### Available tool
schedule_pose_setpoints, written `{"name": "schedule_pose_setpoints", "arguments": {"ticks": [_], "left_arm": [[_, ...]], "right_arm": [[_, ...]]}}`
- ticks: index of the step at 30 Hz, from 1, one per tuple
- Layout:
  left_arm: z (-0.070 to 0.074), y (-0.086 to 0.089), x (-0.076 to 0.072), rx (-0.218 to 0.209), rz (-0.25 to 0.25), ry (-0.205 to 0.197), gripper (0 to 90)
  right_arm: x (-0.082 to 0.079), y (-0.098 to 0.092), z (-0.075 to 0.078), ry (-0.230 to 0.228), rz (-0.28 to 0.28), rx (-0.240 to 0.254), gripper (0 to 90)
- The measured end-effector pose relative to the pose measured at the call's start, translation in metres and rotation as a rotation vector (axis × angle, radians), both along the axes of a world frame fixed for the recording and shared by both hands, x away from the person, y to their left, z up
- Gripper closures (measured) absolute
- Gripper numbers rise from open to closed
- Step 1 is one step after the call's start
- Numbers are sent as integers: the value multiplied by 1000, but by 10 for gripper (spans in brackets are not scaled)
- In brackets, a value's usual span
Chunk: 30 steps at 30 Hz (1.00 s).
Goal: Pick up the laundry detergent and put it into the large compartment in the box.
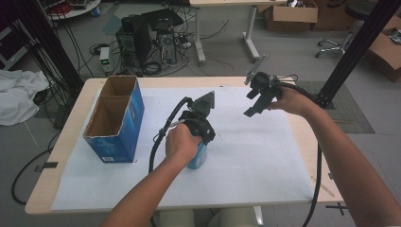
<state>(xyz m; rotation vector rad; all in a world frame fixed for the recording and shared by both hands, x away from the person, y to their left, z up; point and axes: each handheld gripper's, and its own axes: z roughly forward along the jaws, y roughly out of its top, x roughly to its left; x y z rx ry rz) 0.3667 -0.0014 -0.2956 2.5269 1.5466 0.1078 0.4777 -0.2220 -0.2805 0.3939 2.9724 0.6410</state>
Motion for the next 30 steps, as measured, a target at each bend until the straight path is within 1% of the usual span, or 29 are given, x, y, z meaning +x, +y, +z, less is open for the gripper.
{"name": "schedule_pose_setpoints", "arguments": {"ticks": [2, 4, 6, 7, 8, 11, 12, 13, 14, 16, 17, 18, 19, 20, 21, 22, 23, 25, 26, 27, 28, 29, 30], "left_arm": [[1, 1, 1, 0, -4, 7, 376], [3, 2, 1, 1, -5, 2, 376], [8, 5, 1, -1, -6, -11, 376], [15, 7, 1, 1, -7, -19, 376], [15, 7, 1, 1, -7, -19, 377], [30, 15, 2, 3, -11, -21, 377], [40, 19, 3, 5, -25, -17, 377], [40, 19, 3, 5, -25, -17, 377], [46, 22, 3, 3, -27, -14, 377], [59, 29, 5, -5, -20, -9, 378], [66, 32, 6, -5, -20, -13, 378], [79, 39, 7, 1, -18, -24, 378], [85, 42, 7, 4, -15, -27, 378], [85, 42, 7, 4, -15, -27, 378], [97, 48, 7, 2, -3, -40, 378], [97, 48, 7, 2, -3, -40, 378], [103, 52, 7, 1, -2, -41, 378], [115, 60, 8, -16, 24, -53, 378], [119, 62, 8, -23, 31, -57, 378], [129, 68, 8, -32, 45, -66, 378], [129, 68, 8, -32, 45, -66, 378], [140, 74, 8, -42, 56, -69, 378], [140, 74, 8, -42, 56, -69, 378]], "right_arm": [[0, 0, 0, 0, 0, 0, 179], [0, 0, 0, 0, 0, 0, 179], [0, 0, 0, 0, 0, -2, 179], [0, 0, 0, 1, 0, -5, 179], [0, 0, 0, 1, 0, -5, 179], [-1, 1, 0, 3, -2, -6, 179], [-1, 1, 0, 2, -1, -6, 180], [-1, 1, 0, 2, -1, -6, 180], [-1, 1, 0, 3, 0, -6, 180], [-1, 1, 0, 4, -2, -9, 180], [-1, 0, 0, 5, -5, -11, 180], [-1, 0, 0, 7, -8, -14, 180], [-1, 0, 0, 5, -6, -13, 180], [-1, 0, 0, 5, -6, -13, 180], [-1, 1, 0, 6, -7, -14, 180], [-1, 1, 0, 6, -7, -14, 180], [-2, 2, 0, 4, -6, -12, 181], [-2, 3, 0, 5, -3, -11, 181], [-2, 3, 0, 5, -3, -11, 181], [-2, 4, 0, 5, -1, -13, 181], [-2, 4, 0, 5, -1, -13, 181], [-2, 4, 0, 3, 3, -13, 181], [-2, 4, 0, 3, 3, -13, 181]]}}
